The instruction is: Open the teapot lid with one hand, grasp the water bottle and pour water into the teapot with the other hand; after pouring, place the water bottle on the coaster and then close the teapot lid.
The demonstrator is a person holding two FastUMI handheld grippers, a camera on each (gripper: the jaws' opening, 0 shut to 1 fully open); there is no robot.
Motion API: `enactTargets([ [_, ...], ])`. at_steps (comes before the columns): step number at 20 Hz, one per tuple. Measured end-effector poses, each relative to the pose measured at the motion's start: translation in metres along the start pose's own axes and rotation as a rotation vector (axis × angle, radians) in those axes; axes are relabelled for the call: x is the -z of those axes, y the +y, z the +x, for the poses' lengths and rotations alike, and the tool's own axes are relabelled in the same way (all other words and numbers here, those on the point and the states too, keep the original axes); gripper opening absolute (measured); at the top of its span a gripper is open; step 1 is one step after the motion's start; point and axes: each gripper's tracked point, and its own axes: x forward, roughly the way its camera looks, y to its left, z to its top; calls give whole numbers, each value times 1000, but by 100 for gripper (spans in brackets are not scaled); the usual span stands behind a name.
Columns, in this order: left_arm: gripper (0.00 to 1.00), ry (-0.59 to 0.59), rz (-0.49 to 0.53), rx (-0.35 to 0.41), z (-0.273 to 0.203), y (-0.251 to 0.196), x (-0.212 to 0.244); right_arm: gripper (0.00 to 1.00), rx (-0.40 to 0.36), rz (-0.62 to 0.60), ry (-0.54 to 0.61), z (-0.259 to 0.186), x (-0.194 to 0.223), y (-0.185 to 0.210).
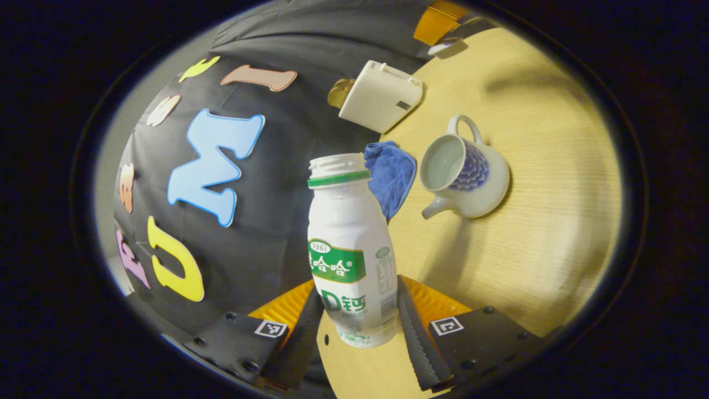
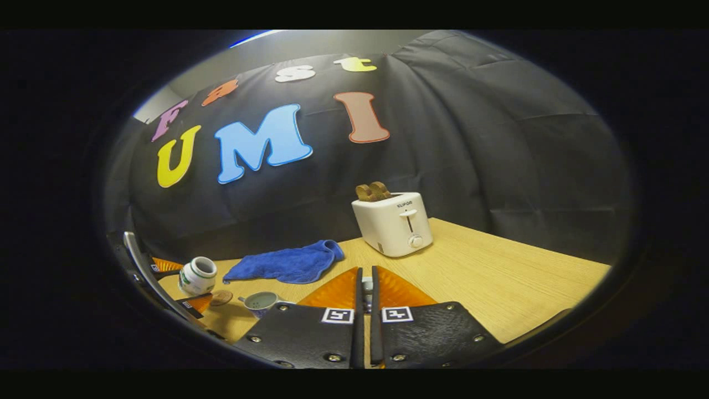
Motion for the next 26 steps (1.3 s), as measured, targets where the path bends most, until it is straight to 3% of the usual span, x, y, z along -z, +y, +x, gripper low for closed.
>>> enactTargets([
  [3,84,-5,85,9,9,-4,-9,4,-3,11,1,1,1,-2],
  [7,73,2,202,2,18,-3,-13,4,-1,23,1,1,0,-4],
  [8,84,7,239,-1,18,-1,-13,0,-3,27,2,1,0,-4],
  [15,84,30,436,-22,26,8,-14,4,-13,31,3,1,0,-2],
  [16,80,30,463,-24,25,9,-15,0,-14,32,2,0,-1,-2],
  [17,79,29,486,-26,25,9,-16,4,-14,33,1,0,0,-2],
  [19,85,24,516,-24,25,11,-18,4,-14,37,-1,0,-1,-2],
  [20,85,24,528,-23,25,12,-18,0,-15,39,-2,0,-2,-2],
  [22,84,24,557,-26,24,13,-20,4,-17,43,-1,0,-1,-2],
  [23,79,25,572,-28,24,14,-21,0,-17,44,1,1,-1,-2],
  [25,85,20,594,-37,24,15,-22,4,-19,47,3,1,0,-2],
  [26,74,19,604,-42,24,16,-22,4,-19,49,3,1,-1,-2],
])
